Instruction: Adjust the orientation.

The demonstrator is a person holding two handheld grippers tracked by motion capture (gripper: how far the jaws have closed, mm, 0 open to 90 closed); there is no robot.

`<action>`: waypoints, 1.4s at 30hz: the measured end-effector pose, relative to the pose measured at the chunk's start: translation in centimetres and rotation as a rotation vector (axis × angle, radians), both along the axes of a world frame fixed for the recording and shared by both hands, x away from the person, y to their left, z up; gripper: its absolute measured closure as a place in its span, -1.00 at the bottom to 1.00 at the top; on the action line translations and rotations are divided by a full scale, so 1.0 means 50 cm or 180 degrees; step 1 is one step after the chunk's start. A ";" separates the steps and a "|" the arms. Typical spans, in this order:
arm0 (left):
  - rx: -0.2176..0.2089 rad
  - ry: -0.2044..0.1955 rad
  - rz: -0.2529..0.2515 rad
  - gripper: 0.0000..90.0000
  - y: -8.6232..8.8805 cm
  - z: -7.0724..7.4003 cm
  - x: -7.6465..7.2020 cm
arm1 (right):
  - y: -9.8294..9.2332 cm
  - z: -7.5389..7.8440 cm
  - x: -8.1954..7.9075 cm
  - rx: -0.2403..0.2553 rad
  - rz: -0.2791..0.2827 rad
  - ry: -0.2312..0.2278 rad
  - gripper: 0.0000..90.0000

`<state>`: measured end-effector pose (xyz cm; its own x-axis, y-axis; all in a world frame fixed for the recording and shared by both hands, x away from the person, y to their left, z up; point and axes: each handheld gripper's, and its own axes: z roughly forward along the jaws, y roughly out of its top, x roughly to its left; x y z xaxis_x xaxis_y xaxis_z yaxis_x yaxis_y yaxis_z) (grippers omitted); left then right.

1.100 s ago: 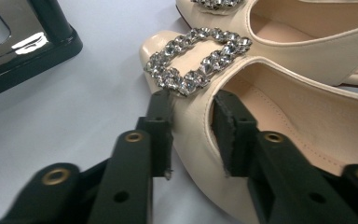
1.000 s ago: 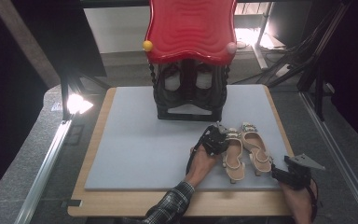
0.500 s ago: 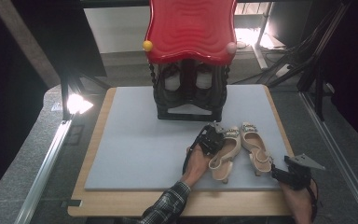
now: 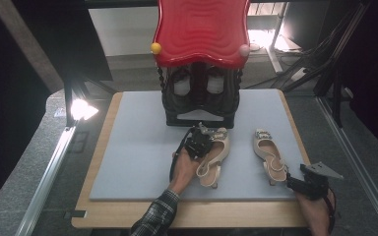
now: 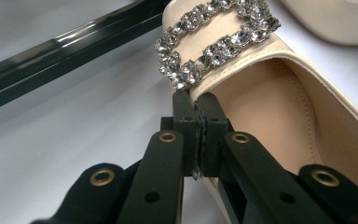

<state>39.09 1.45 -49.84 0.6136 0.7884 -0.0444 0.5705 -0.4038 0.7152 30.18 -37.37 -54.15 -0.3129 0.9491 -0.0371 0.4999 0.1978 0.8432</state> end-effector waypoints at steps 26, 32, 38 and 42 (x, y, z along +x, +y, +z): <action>0.0227 0.0265 0.0799 0.93 0.298 -0.008 -0.022 | 0.002 0.000 0.000 -0.0007 -0.0020 0.0000 -0.43; 0.0063 0.0210 0.0770 0.78 0.282 -0.019 -0.018 | 0.002 0.000 0.000 -0.0005 -0.0021 0.0000 -0.43; -0.0227 0.0205 0.0854 0.59 0.302 -0.016 -0.027 | 0.002 0.000 0.000 -0.0002 -0.0020 0.0001 -0.43; -0.0340 0.0210 0.0872 0.44 0.313 -0.012 -0.046 | 0.002 0.000 0.000 -0.0002 -0.0020 0.0001 -0.43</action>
<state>36.77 17.09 -50.45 0.3715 0.9130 -0.1686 0.6946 -0.1528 0.7030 30.17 -37.29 -54.15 -0.3070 0.9510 -0.0375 0.5015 0.1951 0.8429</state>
